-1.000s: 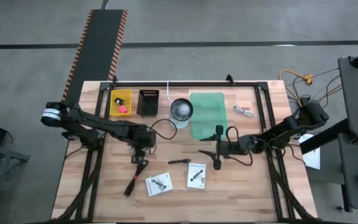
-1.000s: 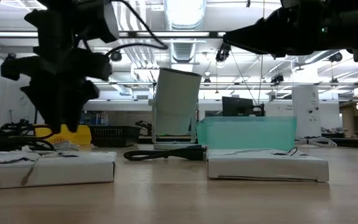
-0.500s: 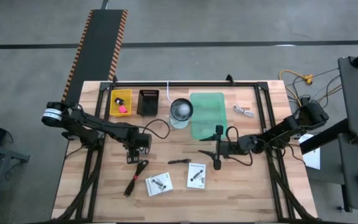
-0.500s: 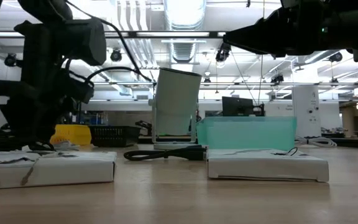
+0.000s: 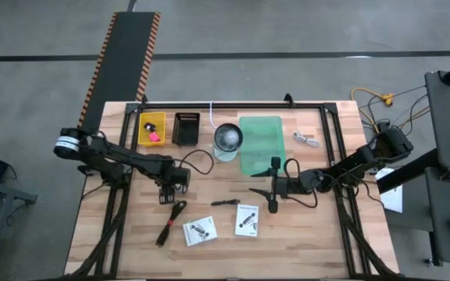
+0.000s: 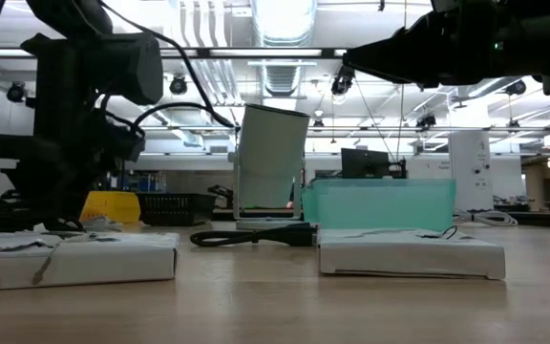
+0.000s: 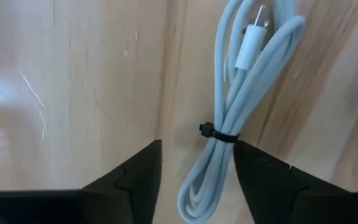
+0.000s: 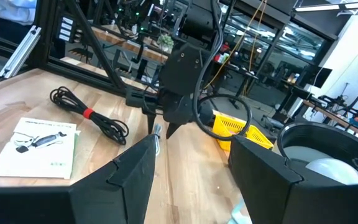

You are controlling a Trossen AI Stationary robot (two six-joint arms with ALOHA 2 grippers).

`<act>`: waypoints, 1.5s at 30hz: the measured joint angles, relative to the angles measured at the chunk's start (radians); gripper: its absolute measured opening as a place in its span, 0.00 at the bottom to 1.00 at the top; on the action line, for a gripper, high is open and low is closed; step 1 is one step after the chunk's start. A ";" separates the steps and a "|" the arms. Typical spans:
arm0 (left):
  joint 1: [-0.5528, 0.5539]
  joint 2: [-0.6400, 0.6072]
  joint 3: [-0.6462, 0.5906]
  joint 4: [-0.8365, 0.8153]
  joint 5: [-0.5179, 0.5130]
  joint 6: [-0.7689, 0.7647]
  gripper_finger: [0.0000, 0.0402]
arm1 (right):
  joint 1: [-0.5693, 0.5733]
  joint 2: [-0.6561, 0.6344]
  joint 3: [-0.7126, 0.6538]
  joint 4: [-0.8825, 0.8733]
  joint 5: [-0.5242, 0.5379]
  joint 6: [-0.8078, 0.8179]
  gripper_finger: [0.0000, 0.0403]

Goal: Pick and place items into bin
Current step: Put the left white charger cable into the green bin

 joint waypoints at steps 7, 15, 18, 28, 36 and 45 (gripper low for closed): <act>-0.001 0.039 0.005 0.002 0.009 0.028 0.25 | 0.000 0.000 0.000 0.000 0.000 -0.002 0.48; 0.001 0.000 0.026 -0.024 0.019 0.010 0.03 | 0.000 0.000 0.000 0.000 0.000 0.000 0.48; 0.000 -0.033 0.026 -0.021 0.030 0.032 0.04 | 0.000 0.000 0.000 0.000 0.000 0.001 0.48; 0.000 -0.272 0.006 0.219 0.034 0.083 0.04 | 0.000 0.000 0.000 -0.002 0.000 0.001 0.48; 0.000 -0.357 -0.133 0.703 0.035 0.193 0.04 | 0.000 0.000 0.000 0.012 0.000 0.040 0.48; 0.000 -0.243 -0.225 1.200 0.028 0.270 0.04 | 0.000 -0.001 0.005 0.037 0.000 0.054 0.48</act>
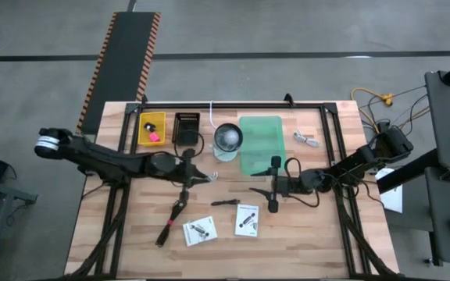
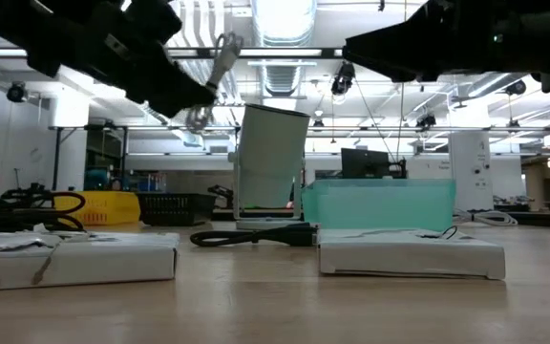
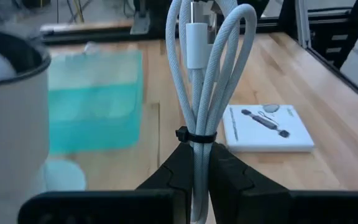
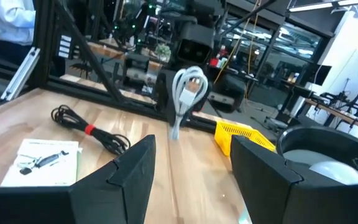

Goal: Pick and place items into bin
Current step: Put the left white charger cable into the green bin

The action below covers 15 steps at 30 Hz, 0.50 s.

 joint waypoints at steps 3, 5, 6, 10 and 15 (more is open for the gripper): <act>0.000 0.088 0.003 0.130 -0.001 0.029 0.04 | 0.000 0.000 0.015 -0.004 0.000 0.000 0.48; 0.000 0.144 0.015 0.190 -0.001 0.033 0.04 | 0.000 0.002 0.022 -0.010 0.000 0.000 0.48; 0.000 0.173 0.025 0.220 -0.001 0.047 0.04 | 0.000 0.002 0.023 -0.011 0.000 0.000 0.48; -0.001 0.264 0.067 0.304 -0.002 0.116 0.04 | 0.000 0.002 0.023 -0.013 0.000 0.001 0.48; -0.001 0.348 0.143 0.351 -0.019 0.137 0.04 | 0.000 0.002 0.023 -0.014 0.000 0.030 0.48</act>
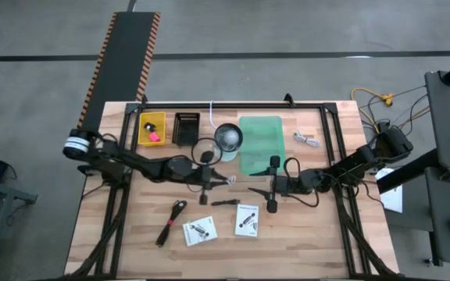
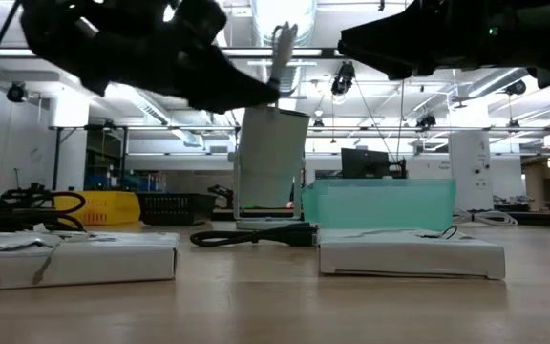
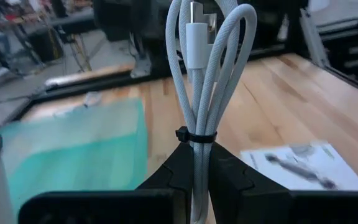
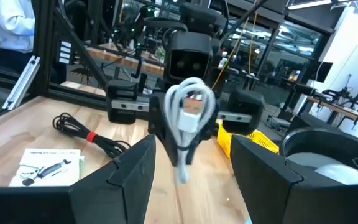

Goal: Pick and place items into bin
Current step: Put the left white charger cable into the green bin

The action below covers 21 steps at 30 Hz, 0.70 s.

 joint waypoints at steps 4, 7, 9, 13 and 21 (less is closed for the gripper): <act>0.001 0.060 0.065 0.001 -0.023 0.056 0.04 | 0.000 0.000 0.000 0.000 0.000 0.000 0.48; 0.001 0.107 0.114 0.002 -0.023 0.074 0.04 | 0.000 0.000 0.000 0.000 0.000 0.004 0.48; 0.001 0.133 0.142 -0.001 -0.023 0.076 0.04 | 0.000 0.000 0.000 0.000 0.000 0.005 0.48; 0.001 0.175 0.189 0.000 -0.024 0.099 0.04 | 0.000 0.000 0.000 0.000 0.000 0.004 0.48; 0.000 0.200 0.218 0.000 -0.024 0.124 0.04 | 0.000 0.000 0.000 -0.014 -0.001 -0.009 0.48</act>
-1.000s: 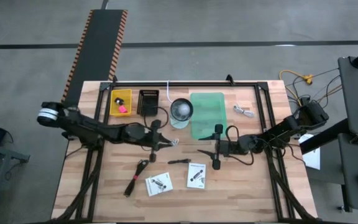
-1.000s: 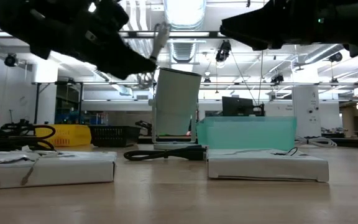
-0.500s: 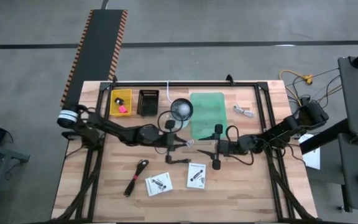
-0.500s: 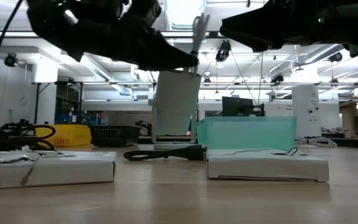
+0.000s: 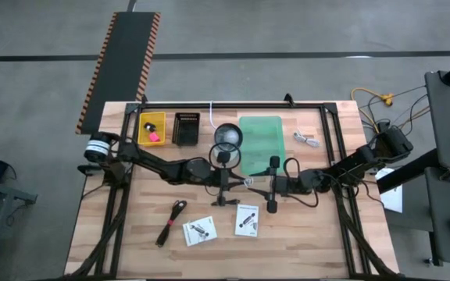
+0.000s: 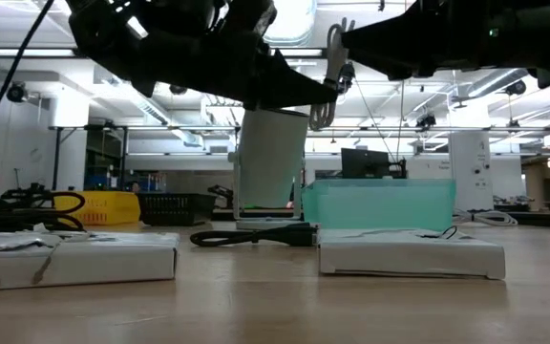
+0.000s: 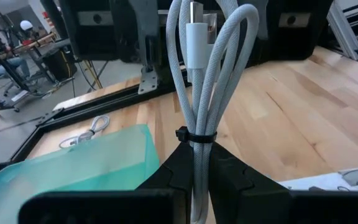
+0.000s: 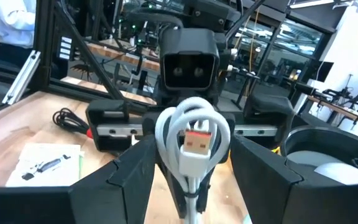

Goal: Pick and place items into bin
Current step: Put the left white charger cable into the green bin

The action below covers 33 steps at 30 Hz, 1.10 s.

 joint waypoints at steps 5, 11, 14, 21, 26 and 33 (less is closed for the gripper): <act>0.000 -0.008 0.000 0.002 0.000 0.000 0.04 | 0.000 0.000 0.004 -0.010 0.000 -0.002 0.48; 0.000 -0.008 0.000 0.007 0.001 0.001 0.04 | 0.000 0.000 0.014 -0.011 0.000 -0.002 0.48; 0.000 -0.008 0.001 0.006 0.001 0.001 0.04 | 0.000 0.000 0.019 -0.035 0.000 0.002 0.48; 0.000 -0.008 0.002 0.003 0.007 0.001 0.04 | 0.000 0.000 0.032 -0.044 0.000 0.015 0.43; 0.000 -0.008 0.002 -0.001 0.008 0.000 0.04 | -0.001 0.000 0.040 -0.067 0.000 0.023 0.32; 0.000 -0.006 0.002 -0.003 0.011 -0.003 0.04 | -0.001 0.000 0.040 -0.068 0.000 0.014 0.12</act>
